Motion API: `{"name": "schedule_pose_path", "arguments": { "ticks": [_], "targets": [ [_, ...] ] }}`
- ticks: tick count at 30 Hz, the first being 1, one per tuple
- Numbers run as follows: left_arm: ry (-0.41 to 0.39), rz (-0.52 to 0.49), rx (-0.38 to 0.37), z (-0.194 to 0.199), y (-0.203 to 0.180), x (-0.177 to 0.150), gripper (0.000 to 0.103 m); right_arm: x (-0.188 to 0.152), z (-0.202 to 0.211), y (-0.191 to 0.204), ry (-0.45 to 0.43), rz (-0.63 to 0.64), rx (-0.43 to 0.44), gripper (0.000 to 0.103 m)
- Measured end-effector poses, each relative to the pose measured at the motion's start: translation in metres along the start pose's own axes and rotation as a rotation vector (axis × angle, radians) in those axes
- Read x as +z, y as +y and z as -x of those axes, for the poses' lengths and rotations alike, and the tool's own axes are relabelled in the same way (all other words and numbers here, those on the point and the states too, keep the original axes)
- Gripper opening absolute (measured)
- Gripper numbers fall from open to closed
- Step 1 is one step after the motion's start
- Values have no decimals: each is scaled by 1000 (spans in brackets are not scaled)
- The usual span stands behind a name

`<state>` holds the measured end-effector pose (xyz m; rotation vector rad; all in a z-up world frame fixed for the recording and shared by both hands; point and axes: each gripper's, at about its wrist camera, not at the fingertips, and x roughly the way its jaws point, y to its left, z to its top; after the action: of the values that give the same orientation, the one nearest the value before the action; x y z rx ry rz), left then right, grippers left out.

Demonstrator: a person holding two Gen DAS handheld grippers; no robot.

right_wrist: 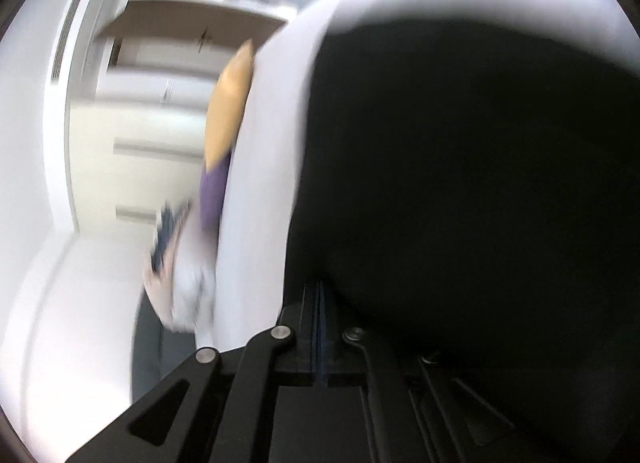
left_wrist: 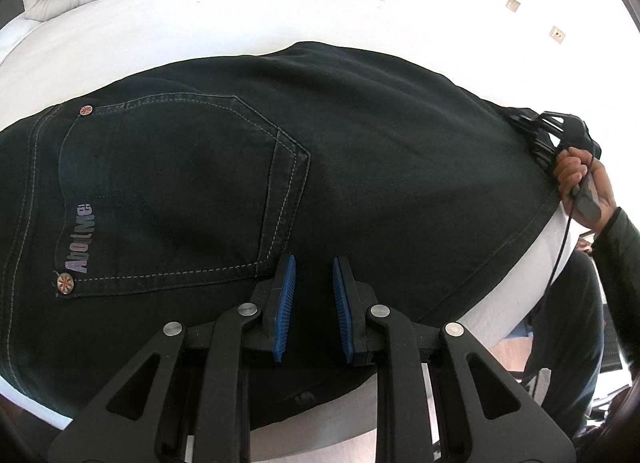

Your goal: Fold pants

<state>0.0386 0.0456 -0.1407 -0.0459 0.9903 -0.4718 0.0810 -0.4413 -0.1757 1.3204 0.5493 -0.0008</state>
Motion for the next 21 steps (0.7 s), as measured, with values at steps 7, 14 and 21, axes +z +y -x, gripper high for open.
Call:
{"name": "schedule_pose_path", "arguments": {
  "ticks": [7,14,21],
  "targets": [
    [-1,-6,33,13,-10,16,20,10,13,-8,-41,8,-1,0],
    [-62,-114,-135,-5,-70,89,20,3,5,-3,-57,76,-38,0],
    [85,-184,-337,-110,-132,147,20,-1,0,-1,-67,130,-60,0]
  ]
}}
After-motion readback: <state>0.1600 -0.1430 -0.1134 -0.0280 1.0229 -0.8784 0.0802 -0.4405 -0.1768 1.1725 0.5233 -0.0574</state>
